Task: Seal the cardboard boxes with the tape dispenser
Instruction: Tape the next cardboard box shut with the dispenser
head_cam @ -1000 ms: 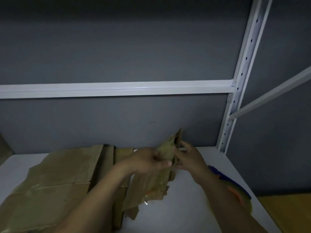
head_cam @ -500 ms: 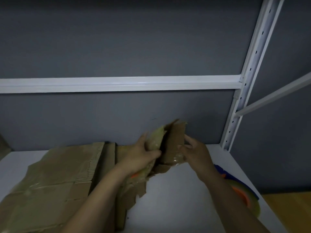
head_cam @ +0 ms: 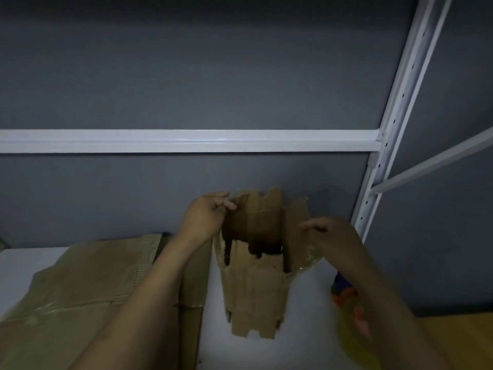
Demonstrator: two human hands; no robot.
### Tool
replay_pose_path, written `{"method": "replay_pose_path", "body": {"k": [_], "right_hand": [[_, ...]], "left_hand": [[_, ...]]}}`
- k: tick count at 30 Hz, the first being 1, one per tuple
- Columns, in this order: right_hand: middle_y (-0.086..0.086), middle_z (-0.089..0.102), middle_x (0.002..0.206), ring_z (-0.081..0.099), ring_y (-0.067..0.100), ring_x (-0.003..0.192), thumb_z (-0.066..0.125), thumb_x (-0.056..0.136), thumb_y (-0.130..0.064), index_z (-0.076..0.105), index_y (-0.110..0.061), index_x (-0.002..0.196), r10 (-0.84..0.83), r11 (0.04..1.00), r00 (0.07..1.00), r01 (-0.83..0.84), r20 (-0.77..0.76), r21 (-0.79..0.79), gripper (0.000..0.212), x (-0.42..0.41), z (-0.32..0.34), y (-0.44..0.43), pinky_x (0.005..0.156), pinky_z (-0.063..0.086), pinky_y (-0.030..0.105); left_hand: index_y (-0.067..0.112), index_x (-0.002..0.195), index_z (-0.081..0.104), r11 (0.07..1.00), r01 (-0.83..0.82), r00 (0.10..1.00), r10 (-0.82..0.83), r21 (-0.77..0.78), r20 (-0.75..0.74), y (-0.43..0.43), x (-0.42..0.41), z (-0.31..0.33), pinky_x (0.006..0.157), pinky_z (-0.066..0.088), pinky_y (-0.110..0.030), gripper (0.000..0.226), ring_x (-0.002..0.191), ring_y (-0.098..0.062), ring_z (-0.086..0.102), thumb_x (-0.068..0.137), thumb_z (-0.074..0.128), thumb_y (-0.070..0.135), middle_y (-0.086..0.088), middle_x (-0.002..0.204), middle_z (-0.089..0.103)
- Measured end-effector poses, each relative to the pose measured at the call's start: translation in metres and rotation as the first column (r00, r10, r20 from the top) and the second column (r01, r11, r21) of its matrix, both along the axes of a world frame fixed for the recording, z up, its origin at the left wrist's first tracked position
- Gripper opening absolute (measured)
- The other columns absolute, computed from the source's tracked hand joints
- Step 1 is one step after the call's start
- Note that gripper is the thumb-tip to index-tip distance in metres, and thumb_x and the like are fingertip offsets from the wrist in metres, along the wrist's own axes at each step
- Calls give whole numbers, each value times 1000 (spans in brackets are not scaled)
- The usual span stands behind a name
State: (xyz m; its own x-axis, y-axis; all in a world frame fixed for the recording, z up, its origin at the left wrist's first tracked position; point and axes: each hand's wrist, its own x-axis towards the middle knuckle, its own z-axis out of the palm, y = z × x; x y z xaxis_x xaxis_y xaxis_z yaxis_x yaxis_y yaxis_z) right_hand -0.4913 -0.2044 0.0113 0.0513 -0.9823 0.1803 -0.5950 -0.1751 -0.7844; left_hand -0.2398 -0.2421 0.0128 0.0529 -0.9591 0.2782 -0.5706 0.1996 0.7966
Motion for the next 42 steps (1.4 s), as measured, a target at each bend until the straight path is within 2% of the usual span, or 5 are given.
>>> {"method": "replay_pose_path", "body": {"k": [14,22,30,37,42], "right_hand": [[-3,50,137,49,8,114,64,90,-30,51,-21,135,105,982,986,-82,-130,173,48,-25,3,-15,94,37,19],[-6,52,127,46,1,104,51,93,-2,51,-16,136,83,996,988,-84,-130,4,45,-11,-12,-15,69,34,-5],[-12,58,106,58,15,110,49,95,3,63,-31,104,60,996,998,-59,15,-74,38,-13,-33,-20,92,46,24],[-12,58,103,57,9,101,49,95,3,63,-34,102,36,994,997,-29,66,-102,39,-18,-40,-19,84,44,11],[-6,52,111,48,-2,88,47,94,8,63,-3,120,-9,985,1000,13,20,-173,32,-26,-41,-18,71,35,-5]], "left_hand": [[50,122,42,892,448,862,-413,-63,294,-10,26,-28,112,22,-15,56,140,8,21,78,34,83,23,153,22],[12,62,57,996,38,992,-28,-84,123,-31,-2,3,78,53,-42,38,74,-21,62,88,67,37,-7,75,64],[19,140,38,979,-72,979,33,190,200,-48,-21,11,71,50,-32,48,85,-29,64,94,49,30,-16,108,67],[12,51,49,971,-137,990,130,196,51,-52,-14,9,59,46,-31,45,50,-21,51,88,69,28,0,42,48],[12,122,60,973,-105,983,133,204,-130,-44,-19,9,53,48,-24,28,71,-16,60,95,55,12,-10,100,64]]}}
